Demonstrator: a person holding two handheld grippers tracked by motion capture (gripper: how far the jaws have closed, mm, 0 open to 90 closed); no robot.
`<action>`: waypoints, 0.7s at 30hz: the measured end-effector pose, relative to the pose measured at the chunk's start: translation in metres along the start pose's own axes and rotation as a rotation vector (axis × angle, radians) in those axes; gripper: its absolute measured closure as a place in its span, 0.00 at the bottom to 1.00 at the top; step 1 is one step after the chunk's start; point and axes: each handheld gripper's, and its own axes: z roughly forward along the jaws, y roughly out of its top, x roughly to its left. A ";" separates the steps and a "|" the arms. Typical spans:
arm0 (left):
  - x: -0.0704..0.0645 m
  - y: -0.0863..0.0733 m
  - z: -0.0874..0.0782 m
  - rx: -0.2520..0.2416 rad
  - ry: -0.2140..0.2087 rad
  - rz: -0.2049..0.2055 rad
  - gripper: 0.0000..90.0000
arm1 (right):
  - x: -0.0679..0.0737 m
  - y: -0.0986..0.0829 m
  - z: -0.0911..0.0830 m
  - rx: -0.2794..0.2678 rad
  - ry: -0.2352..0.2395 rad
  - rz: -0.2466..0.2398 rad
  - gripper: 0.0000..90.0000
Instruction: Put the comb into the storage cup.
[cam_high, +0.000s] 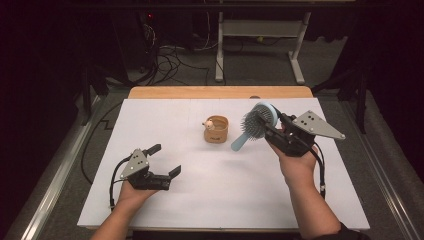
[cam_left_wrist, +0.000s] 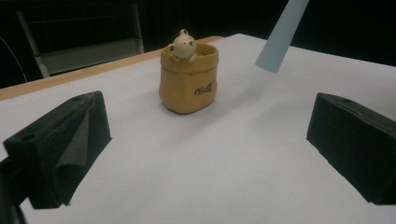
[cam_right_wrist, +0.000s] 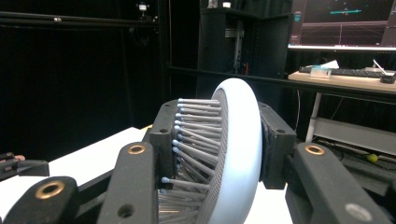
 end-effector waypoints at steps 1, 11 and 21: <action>0.000 0.000 0.000 0.000 -0.002 0.002 0.01 | 0.000 0.002 0.000 -0.003 -0.002 -0.002 0.66; 0.001 0.001 -0.001 -0.004 0.000 0.002 0.01 | 0.003 0.015 0.006 -0.033 0.001 0.000 0.66; 0.002 0.002 -0.002 -0.017 -0.001 -0.002 0.01 | 0.004 0.028 0.015 -0.053 -0.004 -0.005 0.66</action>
